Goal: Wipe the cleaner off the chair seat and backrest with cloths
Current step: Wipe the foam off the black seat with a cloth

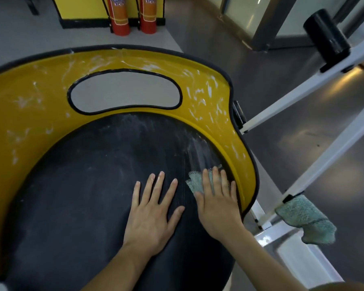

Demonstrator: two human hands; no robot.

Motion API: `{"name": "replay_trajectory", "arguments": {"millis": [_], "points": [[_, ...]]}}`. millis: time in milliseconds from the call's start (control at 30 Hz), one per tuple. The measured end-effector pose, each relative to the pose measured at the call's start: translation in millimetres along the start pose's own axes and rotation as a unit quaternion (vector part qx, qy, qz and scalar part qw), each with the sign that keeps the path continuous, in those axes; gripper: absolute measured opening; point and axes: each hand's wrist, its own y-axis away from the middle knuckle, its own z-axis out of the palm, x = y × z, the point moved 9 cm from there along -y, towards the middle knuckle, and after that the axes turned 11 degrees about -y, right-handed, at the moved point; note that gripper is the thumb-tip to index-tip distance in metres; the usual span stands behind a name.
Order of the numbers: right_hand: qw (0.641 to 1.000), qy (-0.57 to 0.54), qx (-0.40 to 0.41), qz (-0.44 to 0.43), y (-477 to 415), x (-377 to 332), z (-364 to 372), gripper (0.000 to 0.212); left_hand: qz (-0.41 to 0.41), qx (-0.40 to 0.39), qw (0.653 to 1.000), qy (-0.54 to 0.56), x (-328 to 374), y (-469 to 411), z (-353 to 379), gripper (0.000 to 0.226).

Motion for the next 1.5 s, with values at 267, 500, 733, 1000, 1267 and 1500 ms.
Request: {"name": "replay_trajectory", "arguments": {"millis": [267, 500, 733, 1000, 1267, 1500], "points": [[1.000, -0.015, -0.005, -0.001, -84, -17, -12, 0.064, -0.003, 0.006, 1.000, 0.005, 0, -1, 2, 0.067], [0.999, -0.028, -0.018, -0.014, -166, -38, -22, 0.063, -0.002, 0.008, 1.000, 0.008, 0, -1, 3, 0.066], [1.000, -0.027, 0.001, 0.002, -83, -11, -21, 0.063, 0.002, 0.011, 1.000, 0.011, -1, 0, 1, 0.066], [0.996, -0.025, 0.049, 0.075, 39, 3, 15, 0.068, 0.000, 0.011, 1.000, -0.002, -1, -1, 3, 0.068], [0.996, -0.033, 0.022, 0.074, -17, 0, 0, 0.067, -0.001, 0.028, 1.000, -0.003, 0, 0, 2, 0.069], [0.997, -0.051, -0.014, 0.058, -128, -14, -20, 0.065, -0.002, 0.023, 1.000, 0.010, 0, -1, 2, 0.067]]}}
